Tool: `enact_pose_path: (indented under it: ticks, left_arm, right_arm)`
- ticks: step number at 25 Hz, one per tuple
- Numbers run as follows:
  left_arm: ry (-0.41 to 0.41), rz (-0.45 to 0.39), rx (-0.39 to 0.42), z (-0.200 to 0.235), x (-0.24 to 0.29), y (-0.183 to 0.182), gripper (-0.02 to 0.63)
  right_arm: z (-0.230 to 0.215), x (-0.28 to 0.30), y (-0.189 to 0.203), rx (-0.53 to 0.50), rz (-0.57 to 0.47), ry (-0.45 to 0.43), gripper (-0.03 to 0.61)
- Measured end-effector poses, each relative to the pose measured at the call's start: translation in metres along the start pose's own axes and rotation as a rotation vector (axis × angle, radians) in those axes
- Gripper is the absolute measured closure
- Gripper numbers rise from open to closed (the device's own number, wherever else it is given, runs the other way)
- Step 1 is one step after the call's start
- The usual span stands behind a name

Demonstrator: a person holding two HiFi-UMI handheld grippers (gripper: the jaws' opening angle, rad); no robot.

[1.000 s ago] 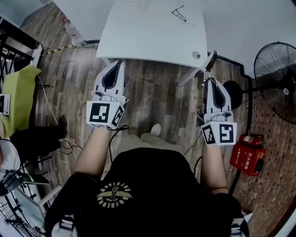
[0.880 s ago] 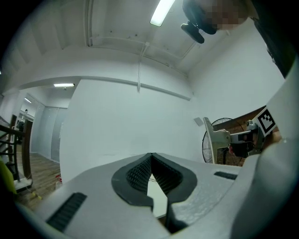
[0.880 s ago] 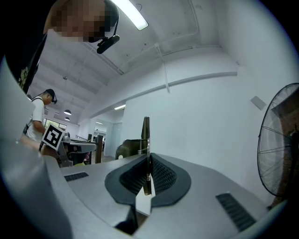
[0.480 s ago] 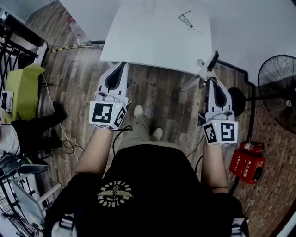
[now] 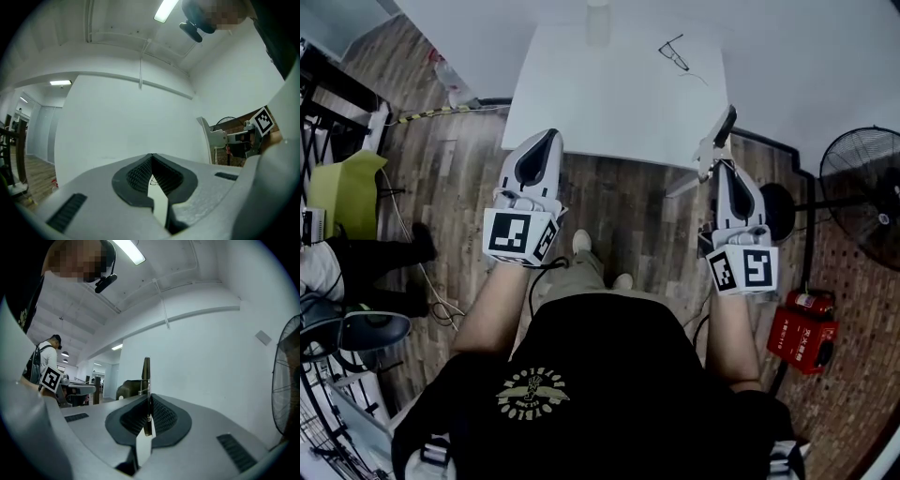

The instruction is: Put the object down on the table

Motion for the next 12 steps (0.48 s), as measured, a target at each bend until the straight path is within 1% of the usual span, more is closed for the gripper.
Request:
enact_pose_path:
  ticks: [12]
  left_arm:
    - [0.018, 0.03, -0.005, 0.038, 0.049, 0.005, 0.607]
  right_arm:
    - [-0.008, 0.06, 0.002, 0.016, 0.026, 0.007, 0.577]
Point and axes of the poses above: the fingertips, and each gripper's own axes: x forward along the fingers, z to its left, y out of its underside, the point moved 7 cm from there along -x, backward along the fingers, and after that the axes turned 13 degrees about z, right-handed, at the moved point
